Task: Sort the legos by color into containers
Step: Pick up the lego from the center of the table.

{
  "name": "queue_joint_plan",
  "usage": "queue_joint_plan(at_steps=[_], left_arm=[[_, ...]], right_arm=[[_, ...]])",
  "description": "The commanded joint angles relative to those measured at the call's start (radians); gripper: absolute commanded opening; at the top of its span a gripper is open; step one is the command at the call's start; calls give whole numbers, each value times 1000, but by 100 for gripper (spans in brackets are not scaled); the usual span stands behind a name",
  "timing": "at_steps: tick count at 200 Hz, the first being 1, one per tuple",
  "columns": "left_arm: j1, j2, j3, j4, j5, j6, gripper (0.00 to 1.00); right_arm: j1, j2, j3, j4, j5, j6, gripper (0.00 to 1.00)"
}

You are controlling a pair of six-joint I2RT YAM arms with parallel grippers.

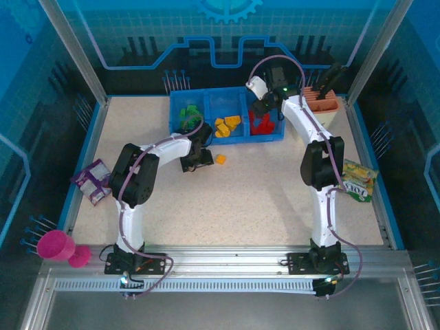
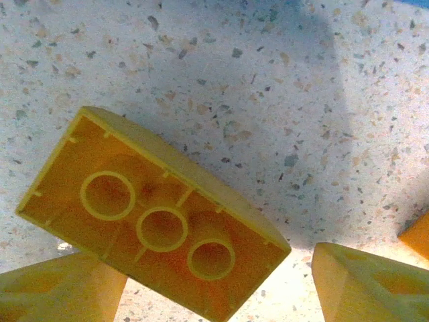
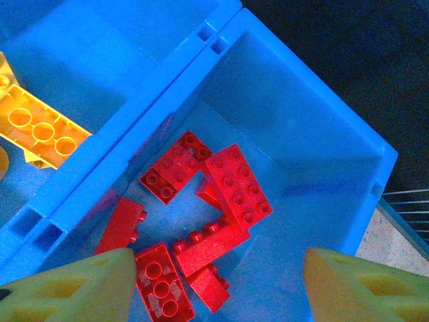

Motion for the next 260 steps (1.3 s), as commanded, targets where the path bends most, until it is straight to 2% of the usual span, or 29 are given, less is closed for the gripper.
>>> queue_joint_plan(at_steps=[1, 39, 87, 139, 165, 193, 236, 260], left_arm=[[22, 1, -24, 154, -23, -102, 75], [36, -15, -57, 161, -37, -233, 75], [37, -33, -86, 163, -99, -303, 74], [47, -63, -102, 148, -167, -320, 70], [55, -61, -118, 149, -164, -320, 61], [63, -58, -131, 152, -151, -321, 56], [67, -49, -129, 155, -128, -294, 34], [65, -63, -123, 146, -100, -256, 28]], right_arm=[[15, -19, -2, -4, -3, -15, 68], [15, -30, -33, 8, 5, -23, 69], [15, -39, -57, 15, 2, -28, 70], [11, -73, -100, 40, -3, -27, 70], [5, -83, -116, 46, -10, -15, 70], [5, -90, -133, 51, -10, -15, 70], [5, -103, -138, 54, -6, -18, 70], [5, -117, -147, 53, 3, -15, 70]])
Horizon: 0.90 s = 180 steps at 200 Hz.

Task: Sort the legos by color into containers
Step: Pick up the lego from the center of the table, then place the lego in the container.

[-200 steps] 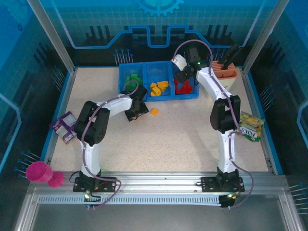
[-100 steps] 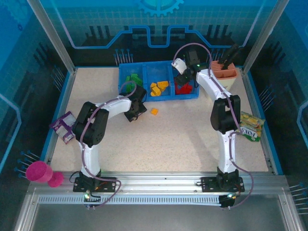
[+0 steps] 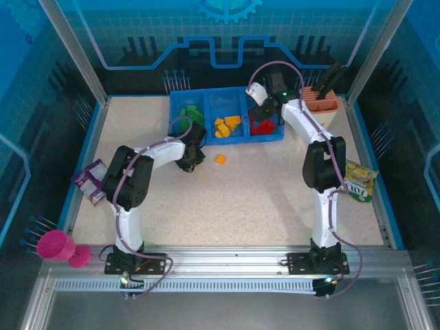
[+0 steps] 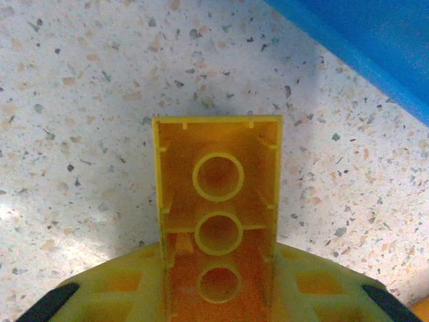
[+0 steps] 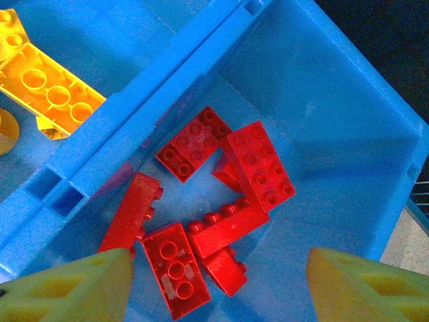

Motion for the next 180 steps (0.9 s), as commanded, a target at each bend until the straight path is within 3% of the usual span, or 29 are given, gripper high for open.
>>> queue_joint_plan(at_steps=[1, 46, 67, 110, 129, 144, 180], left_arm=[[32, 0, -14, 40, -32, 49, 27], [1, -102, 7, -57, -13, 145, 24], [-28, -163, 30, -90, -7, 193, 25], [-98, -175, 240, -158, -19, 287, 26], [-107, -112, 368, -154, -4, 331, 27], [-112, -27, 511, -170, -4, 373, 28], [-111, 237, 892, -262, -14, 443, 28]], right_arm=[[2, -65, -17, 7, 2, 7, 70], [6, -207, -135, 4, 2, 101, 71], [9, -332, -277, 38, -21, 171, 72], [34, -567, -607, 94, -108, 302, 75], [44, -638, -716, 84, -139, 345, 78], [60, -696, -799, 94, -150, 362, 100], [107, -816, -950, 115, -203, 457, 100]])
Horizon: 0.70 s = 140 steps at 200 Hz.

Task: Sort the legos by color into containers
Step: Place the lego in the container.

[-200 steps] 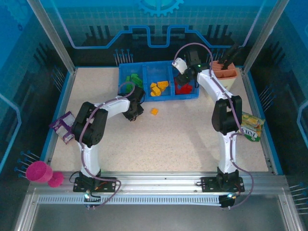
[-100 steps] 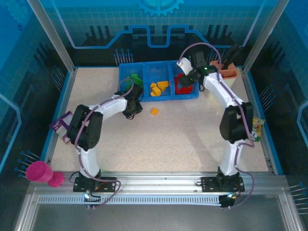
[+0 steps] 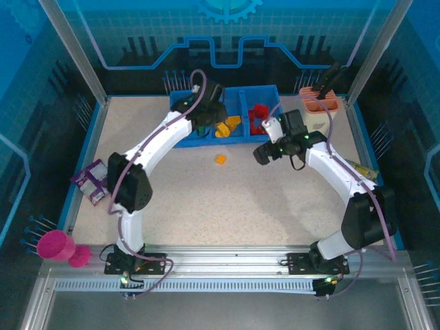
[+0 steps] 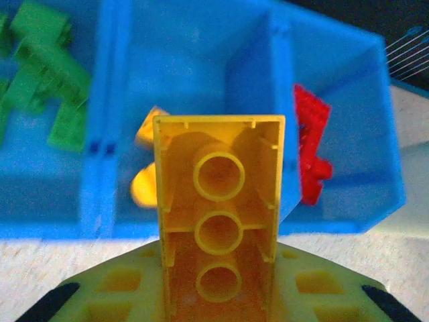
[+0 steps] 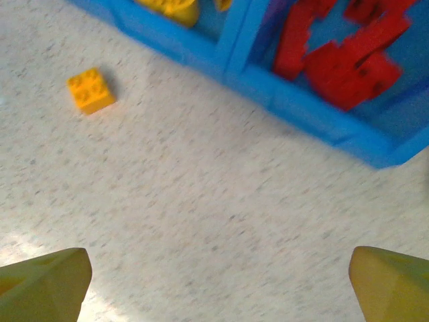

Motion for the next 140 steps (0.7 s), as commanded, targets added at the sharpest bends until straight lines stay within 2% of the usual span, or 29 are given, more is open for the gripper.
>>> queue_joint_plan(at_steps=[1, 33, 47, 57, 83, 140], left_arm=[[1, 172, 186, -105, -13, 85, 29], [7, 428, 550, -232, -1, 94, 29], [10, 508, 663, -245, 7, 103, 29], [10, 551, 717, -243, -1, 118, 30], [17, 572, 711, -200, -18, 138, 33], [39, 596, 709, -157, 12, 135, 34]], right_arm=[[43, -92, -72, 31, -59, 97, 100], [124, -142, -161, 65, -44, 134, 100], [142, -141, -186, 88, -29, 189, 100], [143, -145, -209, 122, -67, 225, 100], [179, -153, -247, 191, -100, 280, 100], [250, -56, -183, 177, -68, 269, 100]])
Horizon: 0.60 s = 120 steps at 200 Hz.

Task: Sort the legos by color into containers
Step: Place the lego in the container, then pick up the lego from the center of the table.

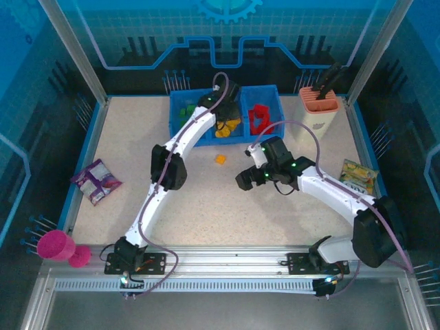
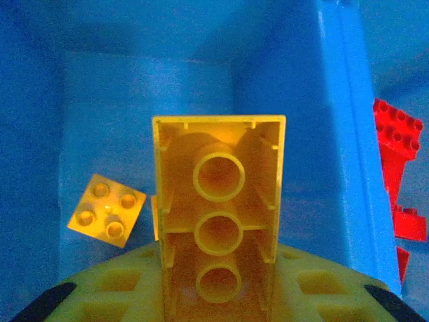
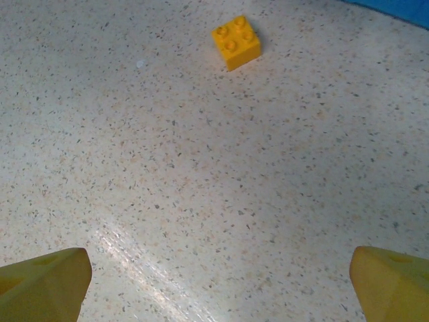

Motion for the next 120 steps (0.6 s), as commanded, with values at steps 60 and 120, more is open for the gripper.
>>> queue_joint_plan(at_steps=[60, 120], left_arm=[[35, 55, 39, 47, 87, -15, 45], [48, 26, 38, 60, 112, -14, 54]], right_arm=[[53, 160, 193, 11, 2, -88, 99], [62, 291, 305, 1, -26, -146, 98]])
